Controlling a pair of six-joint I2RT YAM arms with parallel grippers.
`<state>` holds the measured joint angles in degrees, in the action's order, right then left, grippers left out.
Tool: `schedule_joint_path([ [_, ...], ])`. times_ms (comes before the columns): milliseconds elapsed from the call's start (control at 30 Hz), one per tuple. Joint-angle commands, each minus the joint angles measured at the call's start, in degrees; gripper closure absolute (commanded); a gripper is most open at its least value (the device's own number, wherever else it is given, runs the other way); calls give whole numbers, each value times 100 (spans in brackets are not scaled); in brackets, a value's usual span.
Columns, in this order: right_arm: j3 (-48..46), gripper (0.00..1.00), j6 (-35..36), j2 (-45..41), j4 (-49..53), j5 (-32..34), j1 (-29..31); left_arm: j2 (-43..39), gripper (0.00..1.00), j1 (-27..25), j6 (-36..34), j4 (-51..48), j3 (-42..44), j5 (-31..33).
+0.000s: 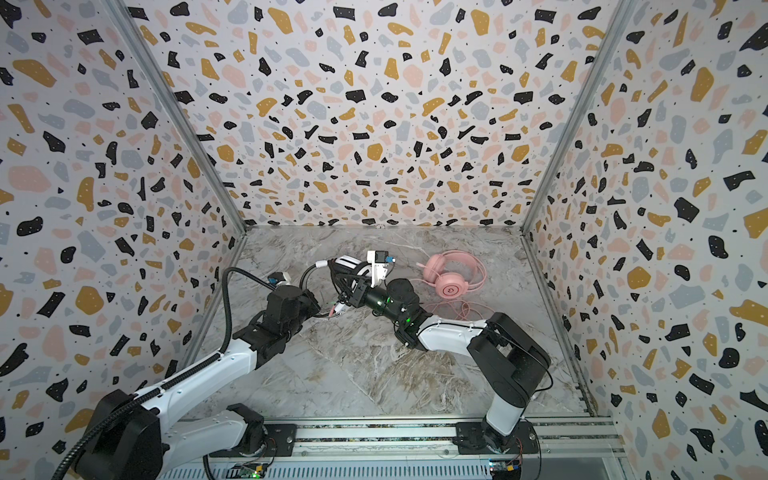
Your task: Wrap the headphones
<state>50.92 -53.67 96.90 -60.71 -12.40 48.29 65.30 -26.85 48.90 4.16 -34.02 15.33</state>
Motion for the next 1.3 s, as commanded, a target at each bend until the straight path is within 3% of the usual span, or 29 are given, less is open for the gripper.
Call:
schedule_joint_path([
  [0, 96, 90, -35, -392, -1073, 818, -227, -147, 100, -232, -734, -28, 115, -803],
  [300, 47, 90, 1103, -411, -680, 1830, 170, -42, 100, -233, -743, -122, -59, -1248],
  [500, -167, 90, 1017, -358, -817, 2412, 197, -122, 100, -241, -776, -321, -150, -1273],
  [867, 228, 90, 2518, -134, 576, 2651, 648, -427, 100, -247, -794, -929, -803, -1241],
  [1067, 401, 88, 2808, -16, 1505, 2322, 689, -475, 100, -242, -795, -1010, -1010, -1289],
  [1267, 670, 79, 3158, 43, 2678, 2183, 827, -492, 100, -237, -698, -935, -1187, -1210],
])
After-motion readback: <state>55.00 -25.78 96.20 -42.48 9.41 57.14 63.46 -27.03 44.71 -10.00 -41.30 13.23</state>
